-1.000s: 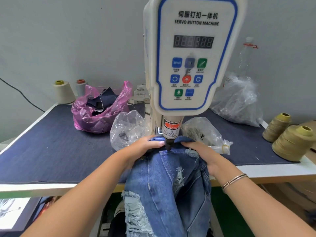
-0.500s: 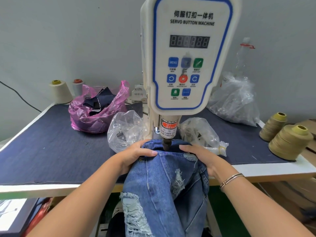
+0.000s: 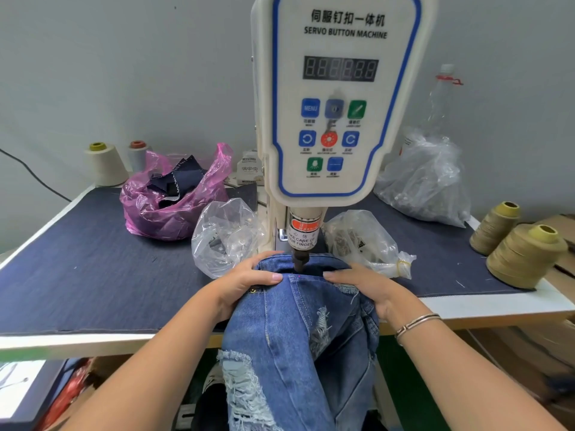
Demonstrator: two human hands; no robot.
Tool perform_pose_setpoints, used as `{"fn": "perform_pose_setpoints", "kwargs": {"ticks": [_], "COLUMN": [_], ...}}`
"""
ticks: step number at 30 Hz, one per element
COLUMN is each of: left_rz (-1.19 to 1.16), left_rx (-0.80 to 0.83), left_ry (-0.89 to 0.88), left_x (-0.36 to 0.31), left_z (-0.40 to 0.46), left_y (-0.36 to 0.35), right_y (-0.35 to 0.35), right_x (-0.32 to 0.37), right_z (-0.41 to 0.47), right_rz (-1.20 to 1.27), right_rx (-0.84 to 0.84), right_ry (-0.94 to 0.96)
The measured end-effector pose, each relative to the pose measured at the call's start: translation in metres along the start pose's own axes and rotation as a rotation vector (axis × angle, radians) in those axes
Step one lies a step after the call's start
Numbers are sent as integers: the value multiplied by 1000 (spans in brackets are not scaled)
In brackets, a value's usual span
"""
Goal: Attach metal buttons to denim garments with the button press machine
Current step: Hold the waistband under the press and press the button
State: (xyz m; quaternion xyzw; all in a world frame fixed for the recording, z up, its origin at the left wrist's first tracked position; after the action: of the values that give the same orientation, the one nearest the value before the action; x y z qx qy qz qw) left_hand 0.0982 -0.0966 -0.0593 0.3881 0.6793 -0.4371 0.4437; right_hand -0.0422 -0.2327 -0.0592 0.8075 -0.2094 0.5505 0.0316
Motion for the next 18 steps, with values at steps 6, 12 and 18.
{"fn": "perform_pose_setpoints", "kwargs": {"ticks": [6, 12, 18], "left_rz": [-9, -196, -116], "left_rx": [24, 43, -19], "left_ry": [-15, -79, -63], "left_x": [1, 1, -2], "left_z": [-1, 0, 0], "left_y": [2, 2, 2], "right_y": [-2, -3, 2], "right_x": [-1, -1, 3], "right_z": [1, 2, 1], "right_rz": [0, -40, 169], "right_rx": [5, -111, 3], "right_ry": [-12, -52, 221]}}
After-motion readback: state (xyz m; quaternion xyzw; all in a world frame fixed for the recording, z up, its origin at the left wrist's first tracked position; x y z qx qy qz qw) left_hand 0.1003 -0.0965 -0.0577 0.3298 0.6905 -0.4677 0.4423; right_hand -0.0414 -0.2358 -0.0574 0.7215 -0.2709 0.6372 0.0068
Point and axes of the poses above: each hand's wrist, its own z-axis towards the middle knuckle, its own y-axis out of the back of the hand, x = y × z, the point moved 6 cm from there along z, towards the middle knuckle, and after that the axes turned 1 degree about -y, right-handed, at the moved point
